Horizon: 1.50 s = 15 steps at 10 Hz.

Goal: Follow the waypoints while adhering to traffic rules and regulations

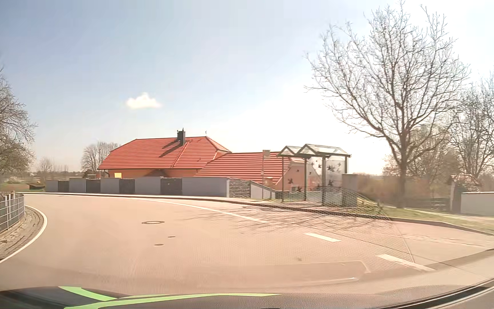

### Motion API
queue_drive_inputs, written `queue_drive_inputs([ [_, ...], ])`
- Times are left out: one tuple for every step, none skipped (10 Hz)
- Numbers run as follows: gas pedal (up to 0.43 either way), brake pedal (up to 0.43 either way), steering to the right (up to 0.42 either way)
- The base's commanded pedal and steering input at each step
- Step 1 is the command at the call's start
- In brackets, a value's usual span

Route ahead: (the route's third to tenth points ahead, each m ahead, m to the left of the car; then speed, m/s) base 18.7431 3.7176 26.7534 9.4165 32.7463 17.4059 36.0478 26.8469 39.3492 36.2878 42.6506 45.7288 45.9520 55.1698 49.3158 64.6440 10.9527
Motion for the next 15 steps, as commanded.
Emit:
queue_drive_inputs([
  [0.000, 0.000, -0.164],
  [0.000, 0.000, -0.164],
  [0.000, 0.000, -0.164],
  [0.000, 0.000, -0.164],
  [0.008, 0.000, -0.162],
  [0.047, 0.000, -0.162],
  [0.098, 0.000, -0.162],
  [0.118, 0.000, -0.162],
  [0.130, 0.000, -0.162],
  [0.138, 0.000, -0.162],
  [0.138, 0.000, -0.161],
  [0.138, 0.000, -0.160],
  [0.138, 0.000, -0.158],
  [0.138, 0.000, -0.153],
  [0.138, 0.000, -0.149],
])
